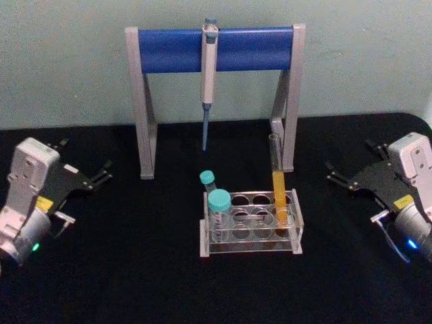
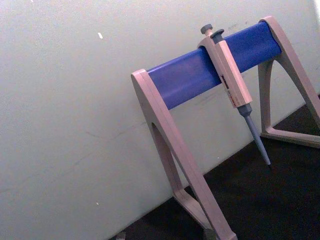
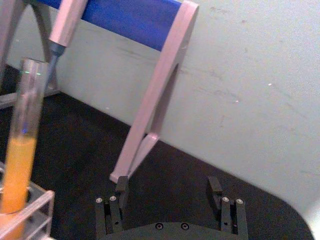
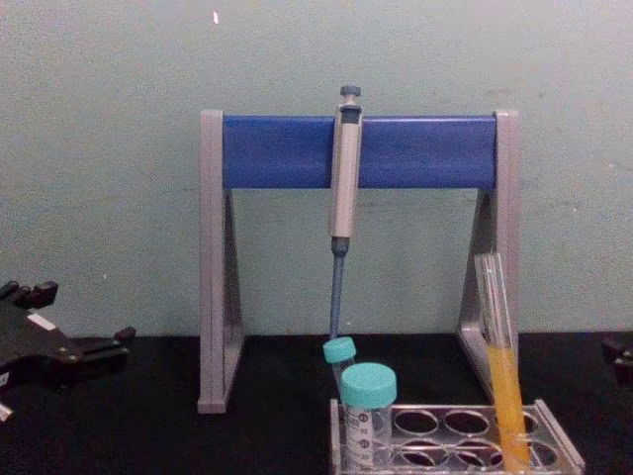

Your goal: Pick up the test tube from the test tube rack, shake it, then place it back into the test tube rack.

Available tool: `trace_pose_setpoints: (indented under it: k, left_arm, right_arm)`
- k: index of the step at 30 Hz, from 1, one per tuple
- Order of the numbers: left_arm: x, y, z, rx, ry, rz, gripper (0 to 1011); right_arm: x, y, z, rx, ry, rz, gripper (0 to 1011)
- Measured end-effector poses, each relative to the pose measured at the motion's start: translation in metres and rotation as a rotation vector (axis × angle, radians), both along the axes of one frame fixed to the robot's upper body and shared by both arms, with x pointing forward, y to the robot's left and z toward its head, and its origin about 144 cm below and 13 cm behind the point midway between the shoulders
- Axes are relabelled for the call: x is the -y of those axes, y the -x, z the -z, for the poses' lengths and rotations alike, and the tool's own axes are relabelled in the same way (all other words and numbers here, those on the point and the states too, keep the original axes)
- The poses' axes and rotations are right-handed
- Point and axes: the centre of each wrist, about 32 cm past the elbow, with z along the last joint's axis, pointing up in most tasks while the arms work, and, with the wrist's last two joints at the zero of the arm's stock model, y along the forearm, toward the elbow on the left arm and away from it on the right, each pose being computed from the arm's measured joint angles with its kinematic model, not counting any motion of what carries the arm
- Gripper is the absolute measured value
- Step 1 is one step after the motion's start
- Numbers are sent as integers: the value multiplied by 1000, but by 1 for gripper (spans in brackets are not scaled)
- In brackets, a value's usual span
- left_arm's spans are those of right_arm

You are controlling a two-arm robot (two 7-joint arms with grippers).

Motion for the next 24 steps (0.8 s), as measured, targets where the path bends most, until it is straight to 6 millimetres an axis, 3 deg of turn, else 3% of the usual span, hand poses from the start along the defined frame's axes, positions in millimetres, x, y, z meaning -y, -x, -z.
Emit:
trace_pose_setpoints:
  k: [14,24]
  left_arm:
    - [0,0,0,0,0,0,1001]
    - [0,0,0,0,0,0,1001]
  right_arm:
    - [-13,16,-7,-84,-158,-136,1000]
    - [-24,15,-15,-132,-218,-236,1000]
